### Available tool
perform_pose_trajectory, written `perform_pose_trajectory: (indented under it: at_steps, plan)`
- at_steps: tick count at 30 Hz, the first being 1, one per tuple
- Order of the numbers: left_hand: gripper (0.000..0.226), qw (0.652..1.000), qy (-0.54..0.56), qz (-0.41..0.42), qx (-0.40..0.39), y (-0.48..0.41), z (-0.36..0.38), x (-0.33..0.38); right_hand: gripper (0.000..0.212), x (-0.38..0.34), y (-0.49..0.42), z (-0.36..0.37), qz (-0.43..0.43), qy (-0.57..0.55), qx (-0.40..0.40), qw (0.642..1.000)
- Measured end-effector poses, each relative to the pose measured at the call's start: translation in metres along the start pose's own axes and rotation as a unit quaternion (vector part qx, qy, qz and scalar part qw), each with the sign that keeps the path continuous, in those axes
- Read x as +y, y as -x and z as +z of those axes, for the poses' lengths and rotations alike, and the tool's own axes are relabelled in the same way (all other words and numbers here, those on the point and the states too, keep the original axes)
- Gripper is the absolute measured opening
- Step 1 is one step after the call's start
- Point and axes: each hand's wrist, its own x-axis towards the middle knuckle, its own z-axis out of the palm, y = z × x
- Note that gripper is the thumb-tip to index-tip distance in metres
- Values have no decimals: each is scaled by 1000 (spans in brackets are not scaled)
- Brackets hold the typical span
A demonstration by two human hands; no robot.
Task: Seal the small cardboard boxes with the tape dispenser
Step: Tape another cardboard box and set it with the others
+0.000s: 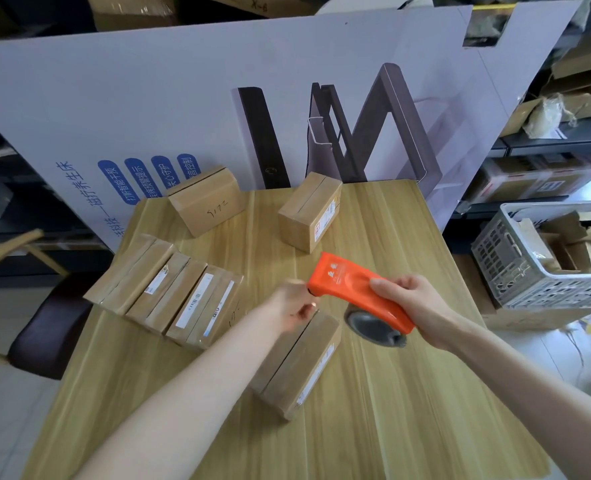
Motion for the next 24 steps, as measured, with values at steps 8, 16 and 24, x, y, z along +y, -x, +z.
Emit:
perform_pose_trajectory:
  at_steps: [8, 16, 24]
  plan:
    - [15, 991, -116, 61, -25, -8, -23, 4, 35, 12, 7, -9, 3, 87, -6, 996]
    - [23, 925, -296, 176, 162, -33, -19, -10, 38, 6, 7, 18, -11, 177, 25, 984]
    - [15, 913, -295, 180, 219, -51, -58, 2, 41, 14, 20, 3, 22, 228, 41, 973]
